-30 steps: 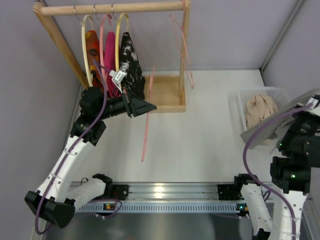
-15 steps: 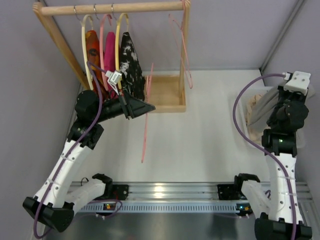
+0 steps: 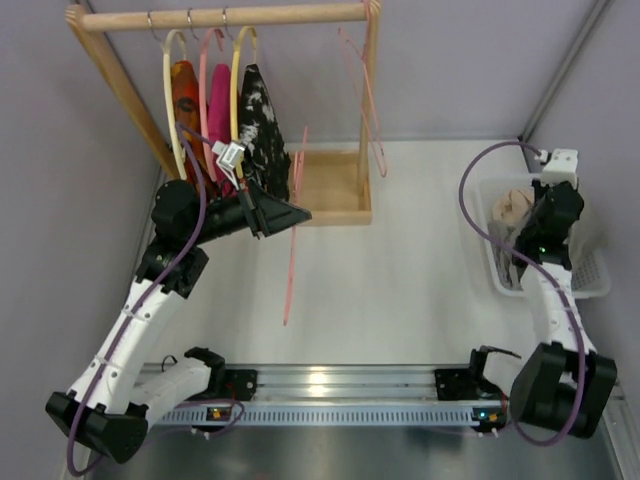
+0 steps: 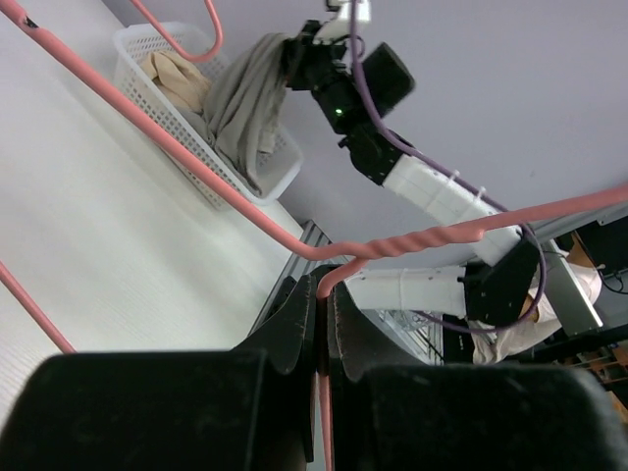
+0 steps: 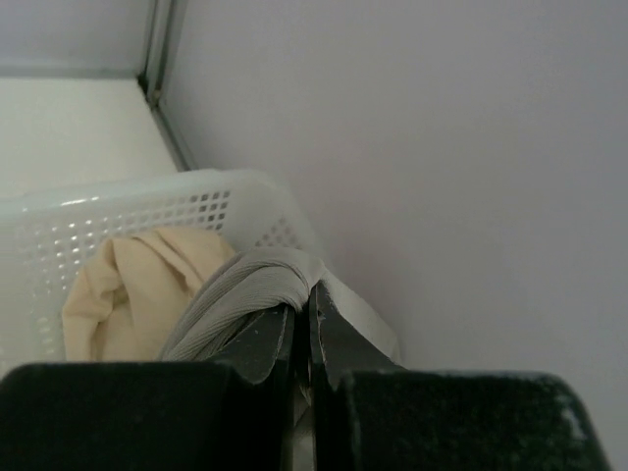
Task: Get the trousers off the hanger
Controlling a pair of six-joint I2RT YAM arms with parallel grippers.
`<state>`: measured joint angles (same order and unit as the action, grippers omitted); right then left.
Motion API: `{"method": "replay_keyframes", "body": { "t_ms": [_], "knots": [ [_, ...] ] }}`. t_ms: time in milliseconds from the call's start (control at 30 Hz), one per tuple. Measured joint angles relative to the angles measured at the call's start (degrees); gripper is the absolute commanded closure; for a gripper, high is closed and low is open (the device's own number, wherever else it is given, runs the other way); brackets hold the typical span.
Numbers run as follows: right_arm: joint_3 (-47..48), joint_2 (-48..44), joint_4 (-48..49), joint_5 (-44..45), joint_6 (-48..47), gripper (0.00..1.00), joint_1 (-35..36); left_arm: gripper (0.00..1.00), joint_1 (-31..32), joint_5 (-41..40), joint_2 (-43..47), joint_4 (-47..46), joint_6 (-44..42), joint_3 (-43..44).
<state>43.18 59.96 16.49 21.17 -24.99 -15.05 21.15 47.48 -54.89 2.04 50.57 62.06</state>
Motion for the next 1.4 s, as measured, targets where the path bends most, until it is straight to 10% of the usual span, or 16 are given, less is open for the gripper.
{"method": "replay_keyframes", "body": {
  "t_ms": [500,700,933,1167,1400],
  "knots": [
    [17.9,28.2,-0.5,-9.1,9.6,1.00,-0.1,1.00,0.4,-0.4,-0.1,-0.4,-0.8,0.0],
    [17.6,28.8,-4.6,-13.9,12.3,0.54,-0.2,1.00,0.4,-0.4,-0.5,-0.6,-1.2,0.0],
    [17.3,28.1,-11.9,-21.4,14.4,0.23,-1.4,1.00,0.4,-0.4,-1.0,-0.6,-1.9,0.0],
    [22.4,20.9,-25.6,-31.5,15.3,0.01,-7.1,1.00,0.4,-0.4,-0.7,-0.6,-2.3,0.1],
    [31.5,6.0,-37.3,-48.4,17.0,0.01,-13.5,1.00,0.4,-0.7,-0.8,-0.6,-2.2,1.7]
  ]
}}
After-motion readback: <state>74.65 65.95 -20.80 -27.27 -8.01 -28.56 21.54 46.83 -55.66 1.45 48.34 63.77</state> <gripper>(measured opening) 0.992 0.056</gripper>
